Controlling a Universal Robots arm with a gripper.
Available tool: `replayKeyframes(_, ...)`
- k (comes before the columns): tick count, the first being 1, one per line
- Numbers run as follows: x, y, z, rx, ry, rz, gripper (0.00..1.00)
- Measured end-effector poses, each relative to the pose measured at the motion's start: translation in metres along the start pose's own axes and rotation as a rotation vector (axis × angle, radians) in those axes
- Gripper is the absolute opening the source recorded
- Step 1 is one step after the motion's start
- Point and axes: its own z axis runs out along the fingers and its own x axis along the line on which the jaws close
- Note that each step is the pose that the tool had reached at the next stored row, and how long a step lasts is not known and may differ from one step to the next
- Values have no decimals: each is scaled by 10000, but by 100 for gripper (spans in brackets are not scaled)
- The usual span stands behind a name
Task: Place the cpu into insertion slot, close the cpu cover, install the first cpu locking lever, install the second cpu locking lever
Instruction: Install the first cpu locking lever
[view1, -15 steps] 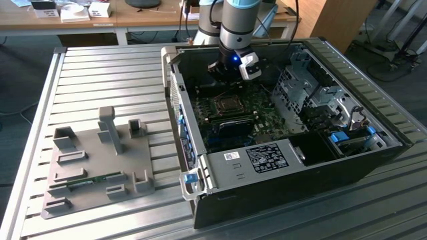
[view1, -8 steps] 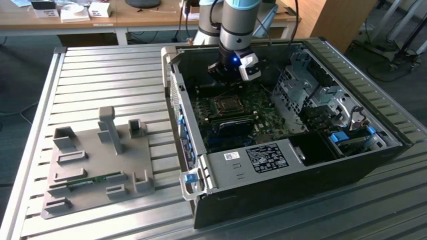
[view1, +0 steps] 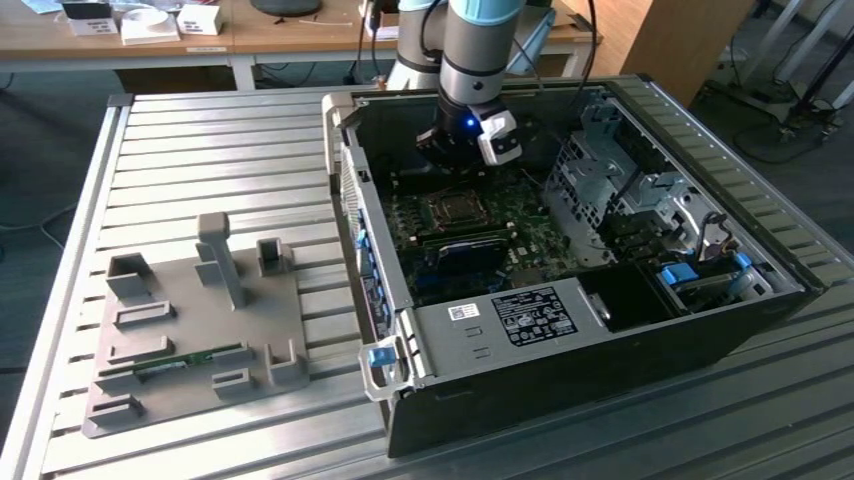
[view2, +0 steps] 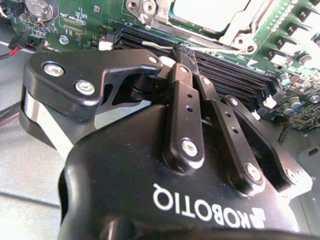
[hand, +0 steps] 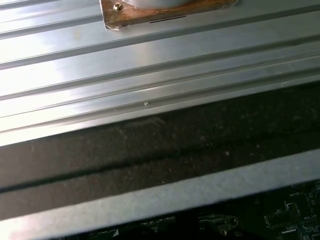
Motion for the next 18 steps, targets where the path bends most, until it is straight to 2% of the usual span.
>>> replayKeyframes(18, -10, 22, 33, 9, -8, 35, 11)
